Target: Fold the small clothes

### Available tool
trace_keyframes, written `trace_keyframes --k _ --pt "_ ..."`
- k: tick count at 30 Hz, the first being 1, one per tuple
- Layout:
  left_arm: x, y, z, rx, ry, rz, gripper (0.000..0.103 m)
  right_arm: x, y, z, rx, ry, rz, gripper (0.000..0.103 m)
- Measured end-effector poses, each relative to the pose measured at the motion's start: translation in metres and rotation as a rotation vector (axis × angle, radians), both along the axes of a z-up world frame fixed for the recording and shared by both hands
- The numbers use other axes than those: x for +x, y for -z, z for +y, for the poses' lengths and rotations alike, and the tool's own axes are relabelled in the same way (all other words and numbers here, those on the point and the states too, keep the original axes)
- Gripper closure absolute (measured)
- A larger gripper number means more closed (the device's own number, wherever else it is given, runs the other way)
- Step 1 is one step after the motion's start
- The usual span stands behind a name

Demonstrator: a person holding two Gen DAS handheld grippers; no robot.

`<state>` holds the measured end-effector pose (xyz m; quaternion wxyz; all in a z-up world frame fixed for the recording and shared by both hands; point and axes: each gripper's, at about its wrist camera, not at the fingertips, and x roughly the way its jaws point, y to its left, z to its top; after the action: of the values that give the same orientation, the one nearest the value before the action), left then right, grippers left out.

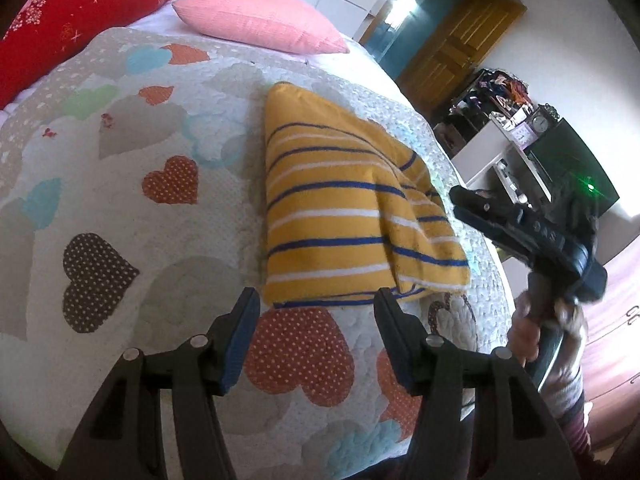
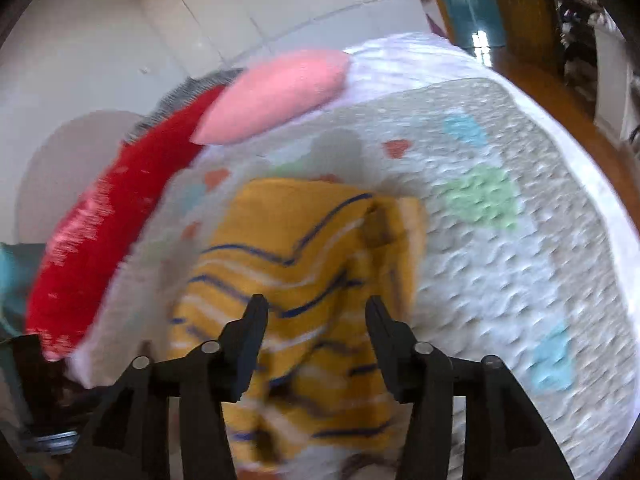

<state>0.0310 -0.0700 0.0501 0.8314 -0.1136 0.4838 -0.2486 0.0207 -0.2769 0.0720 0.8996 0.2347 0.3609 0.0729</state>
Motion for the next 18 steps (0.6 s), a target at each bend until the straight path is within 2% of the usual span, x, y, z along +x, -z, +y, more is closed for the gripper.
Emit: trace_keyframes --k 2,4,5,6,8,11,13,16,18 --pt "-0.001 0.0 -0.004 0.016 0.005 0.001 0.044 -0.001 0.006 0.017 -0.018 -0.026 0.006 0.047" --pt "0.0 -0.001 -0.007 0.025 0.003 0.0 0.044 0.009 0.025 0.035 -0.023 -0.075 0.052 0.05" --pt "0.001 -0.004 -0.008 0.027 0.002 -0.009 0.044 0.011 0.034 0.038 -0.006 -0.091 0.076 0.061" --pt "0.001 -0.008 -0.009 0.032 0.002 -0.023 0.044 0.014 0.043 0.042 0.024 -0.121 0.106 0.091" --pt "0.001 -0.017 -0.011 0.052 0.003 -0.056 0.043 0.008 0.044 0.034 0.048 -0.104 0.082 0.092" --pt "0.006 -0.025 -0.014 0.077 0.009 -0.095 0.039 -0.018 0.035 0.001 0.075 -0.002 0.024 0.093" --pt "0.014 -0.025 -0.021 0.093 0.023 -0.103 0.038 -0.03 0.038 -0.015 0.068 0.044 0.038 0.093" --pt "0.03 -0.012 -0.038 0.105 0.052 -0.083 0.037 -0.037 0.057 -0.02 0.061 0.058 0.092 0.093" --pt "0.046 0.006 -0.049 0.112 0.062 -0.031 0.036 -0.038 0.067 -0.016 0.073 0.057 0.102 0.093"
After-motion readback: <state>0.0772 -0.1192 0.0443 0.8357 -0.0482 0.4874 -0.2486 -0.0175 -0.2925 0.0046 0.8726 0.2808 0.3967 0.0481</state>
